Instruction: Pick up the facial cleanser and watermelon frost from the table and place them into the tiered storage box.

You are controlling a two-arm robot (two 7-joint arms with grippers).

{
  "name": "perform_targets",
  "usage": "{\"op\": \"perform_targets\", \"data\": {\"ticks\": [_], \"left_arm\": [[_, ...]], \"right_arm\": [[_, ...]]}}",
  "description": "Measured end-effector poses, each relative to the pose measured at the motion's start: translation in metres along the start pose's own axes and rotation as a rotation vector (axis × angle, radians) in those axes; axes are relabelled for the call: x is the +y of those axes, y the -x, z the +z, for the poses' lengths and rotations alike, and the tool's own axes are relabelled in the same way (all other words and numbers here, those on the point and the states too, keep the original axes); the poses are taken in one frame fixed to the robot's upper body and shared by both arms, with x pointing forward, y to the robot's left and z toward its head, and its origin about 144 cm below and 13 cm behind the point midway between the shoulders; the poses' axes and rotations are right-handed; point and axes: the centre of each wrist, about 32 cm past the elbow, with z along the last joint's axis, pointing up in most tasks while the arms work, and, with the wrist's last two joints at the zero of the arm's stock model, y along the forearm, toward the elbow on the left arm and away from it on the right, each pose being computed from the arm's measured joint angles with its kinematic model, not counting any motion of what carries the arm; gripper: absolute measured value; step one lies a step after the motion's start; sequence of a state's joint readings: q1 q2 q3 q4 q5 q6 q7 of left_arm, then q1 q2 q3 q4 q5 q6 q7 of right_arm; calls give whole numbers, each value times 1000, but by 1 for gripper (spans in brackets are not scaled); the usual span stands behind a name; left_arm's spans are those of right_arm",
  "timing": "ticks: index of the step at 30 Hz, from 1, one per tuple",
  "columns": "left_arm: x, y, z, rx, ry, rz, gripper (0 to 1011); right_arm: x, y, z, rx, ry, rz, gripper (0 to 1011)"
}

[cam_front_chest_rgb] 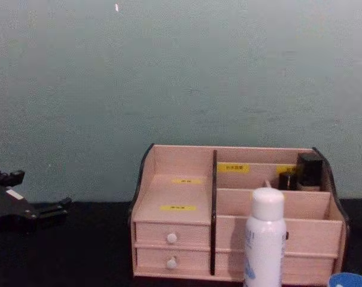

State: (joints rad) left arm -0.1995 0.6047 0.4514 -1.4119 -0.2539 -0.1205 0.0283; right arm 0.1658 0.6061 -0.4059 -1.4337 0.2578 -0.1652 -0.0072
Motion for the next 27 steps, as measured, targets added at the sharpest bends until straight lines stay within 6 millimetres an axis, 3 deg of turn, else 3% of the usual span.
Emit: {"op": "perform_targets", "data": {"ticks": [13,27], "left_arm": [[0,0,0,0,0,0,1001],[0,0,0,0,0,0,1001]], "right_arm": [[-33,-16,14,50,-117,142,1000],[-39,4,19,120,-146,391,1000]]}}
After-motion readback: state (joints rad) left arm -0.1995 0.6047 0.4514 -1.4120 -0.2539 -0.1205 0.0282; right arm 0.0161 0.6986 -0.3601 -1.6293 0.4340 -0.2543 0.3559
